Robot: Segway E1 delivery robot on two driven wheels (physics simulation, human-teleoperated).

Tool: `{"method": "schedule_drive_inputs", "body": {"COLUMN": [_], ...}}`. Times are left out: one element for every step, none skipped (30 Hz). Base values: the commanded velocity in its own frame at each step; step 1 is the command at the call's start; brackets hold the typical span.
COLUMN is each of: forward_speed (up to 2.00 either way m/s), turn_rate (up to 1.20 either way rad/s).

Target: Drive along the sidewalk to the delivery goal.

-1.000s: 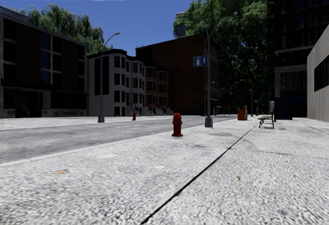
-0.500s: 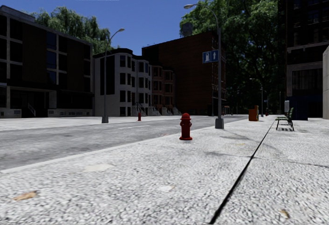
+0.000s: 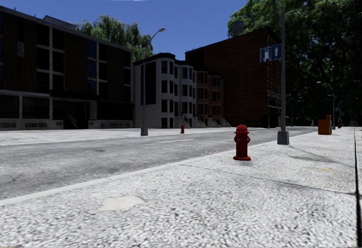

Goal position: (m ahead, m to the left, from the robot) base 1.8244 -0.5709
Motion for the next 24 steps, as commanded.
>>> {"method": "schedule_drive_inputs", "body": {"forward_speed": [1.19, 1.15, 1.15, 1.14, 1.13, 1.13, 1.13, 1.13, 1.13, 1.13, 1.13, 1.13, 1.13, 1.13, 1.13, 1.13, 1.12, 1.12, 1.12, 1.12, 1.1, 1.07, 1.06, 1.05], "turn_rate": [0.46, 0.46, 0.46, 0.46, 0.46, 0.46, 0.46, 0.46, 0.34, 0.11, 0.0, 0.0, 0.0, 0.0, 0.0, 0.0, 0.0, 0.0, 0.0, 0.0, 0.0, 0.0, 0.0, 0.0]}}
